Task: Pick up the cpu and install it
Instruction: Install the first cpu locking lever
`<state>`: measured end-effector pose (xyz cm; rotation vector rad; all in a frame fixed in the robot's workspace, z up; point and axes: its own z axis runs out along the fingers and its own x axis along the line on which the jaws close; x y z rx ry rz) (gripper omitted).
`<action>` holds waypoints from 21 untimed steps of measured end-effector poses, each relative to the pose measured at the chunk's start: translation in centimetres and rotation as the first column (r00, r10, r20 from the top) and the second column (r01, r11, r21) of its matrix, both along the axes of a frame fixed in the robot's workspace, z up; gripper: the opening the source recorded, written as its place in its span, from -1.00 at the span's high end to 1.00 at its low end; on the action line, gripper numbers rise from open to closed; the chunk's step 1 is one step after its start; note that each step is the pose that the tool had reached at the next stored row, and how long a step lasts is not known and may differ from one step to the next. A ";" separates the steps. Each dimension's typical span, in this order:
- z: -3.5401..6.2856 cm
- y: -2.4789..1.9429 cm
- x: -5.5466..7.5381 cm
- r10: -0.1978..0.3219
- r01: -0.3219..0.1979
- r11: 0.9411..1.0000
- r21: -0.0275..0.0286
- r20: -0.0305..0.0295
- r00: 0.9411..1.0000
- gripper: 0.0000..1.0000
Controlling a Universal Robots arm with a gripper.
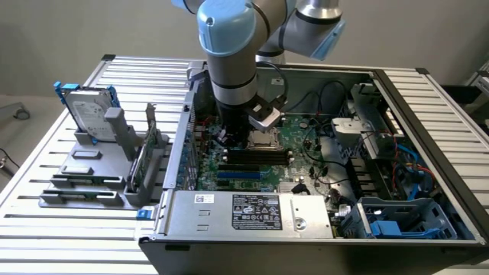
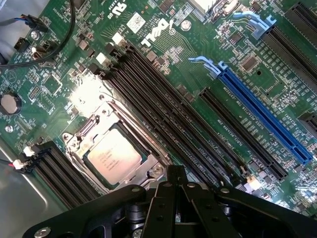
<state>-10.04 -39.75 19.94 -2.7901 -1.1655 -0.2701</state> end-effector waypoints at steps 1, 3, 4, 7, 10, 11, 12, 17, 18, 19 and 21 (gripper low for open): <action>-0.04 0.02 0.0 0.000 0.000 1.000 0.000 0.000 1.000 0.79; -0.10 0.06 0.0 0.000 0.000 1.000 0.000 0.000 1.000 0.79; -0.14 0.09 0.0 0.000 0.000 1.000 0.000 0.000 1.000 0.79; -0.23 0.16 -0.1 0.000 0.000 1.000 0.000 0.001 1.000 0.79; -0.33 0.21 -0.1 0.000 0.000 1.000 0.000 0.003 1.000 0.79; -0.36 0.23 -0.1 0.000 0.000 1.000 0.000 0.004 1.000 0.79; -0.40 0.25 -0.1 0.000 0.000 1.000 0.000 0.006 1.000 0.79; -0.49 0.28 -0.2 0.000 0.000 1.000 -0.001 0.011 1.000 0.79; -0.49 0.29 -0.2 0.000 0.000 1.000 -0.002 0.011 1.000 0.79; -0.50 0.29 -0.2 0.000 0.000 1.000 -0.003 0.011 1.000 0.79; -0.50 0.29 -0.2 0.000 0.000 1.000 -0.007 0.012 1.000 0.79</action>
